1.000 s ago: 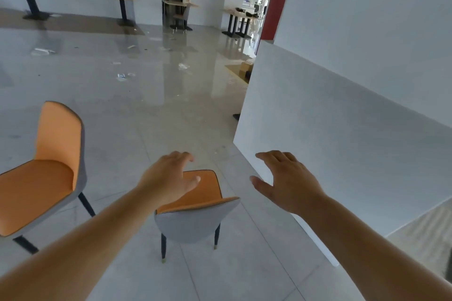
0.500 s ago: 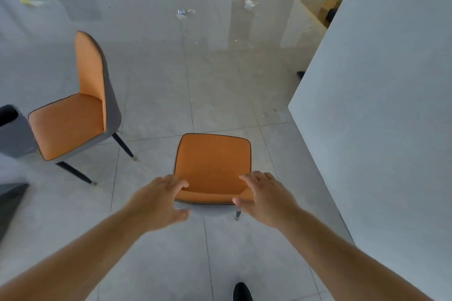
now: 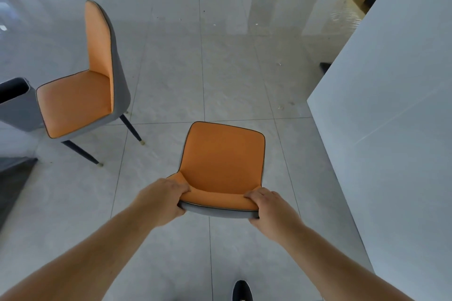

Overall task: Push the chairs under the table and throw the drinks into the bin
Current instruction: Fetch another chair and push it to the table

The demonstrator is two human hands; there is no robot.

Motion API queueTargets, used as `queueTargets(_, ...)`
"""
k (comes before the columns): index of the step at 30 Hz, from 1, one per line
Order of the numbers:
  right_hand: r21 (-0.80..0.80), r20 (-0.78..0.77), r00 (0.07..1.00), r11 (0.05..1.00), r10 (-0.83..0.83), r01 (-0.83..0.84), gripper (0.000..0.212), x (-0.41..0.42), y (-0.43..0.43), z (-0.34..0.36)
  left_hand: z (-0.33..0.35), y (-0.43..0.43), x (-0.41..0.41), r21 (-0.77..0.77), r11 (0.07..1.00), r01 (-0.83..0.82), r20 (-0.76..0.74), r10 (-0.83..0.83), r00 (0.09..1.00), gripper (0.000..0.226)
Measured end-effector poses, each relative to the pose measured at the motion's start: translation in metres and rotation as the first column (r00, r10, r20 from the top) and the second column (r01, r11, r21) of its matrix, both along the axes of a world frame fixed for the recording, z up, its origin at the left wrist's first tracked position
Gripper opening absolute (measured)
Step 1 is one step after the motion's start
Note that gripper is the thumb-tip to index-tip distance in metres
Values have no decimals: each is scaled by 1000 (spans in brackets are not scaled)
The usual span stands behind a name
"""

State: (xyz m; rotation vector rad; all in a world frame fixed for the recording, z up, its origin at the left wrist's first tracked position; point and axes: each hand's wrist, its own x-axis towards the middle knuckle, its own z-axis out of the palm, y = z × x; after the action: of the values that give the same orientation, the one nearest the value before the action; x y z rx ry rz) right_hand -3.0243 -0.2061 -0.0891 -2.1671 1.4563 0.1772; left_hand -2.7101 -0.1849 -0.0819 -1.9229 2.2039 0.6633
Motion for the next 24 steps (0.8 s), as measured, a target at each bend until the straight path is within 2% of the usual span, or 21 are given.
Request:
queueTargets(8,-9,3,997,997,74,-74,51,30,0,-1,6,30,26,-10,999,-51,6,51,999,10)
queueTargets(15,-4,12,976,976,218,-218,53,96,5,-3,10,83,79,-7,980,-198,-3,198,980,18)
queueTargets(24,-16,22,909,909,417,-417,51,209,16,-3,11,160,162,7,904,-429,14,428,903,13)
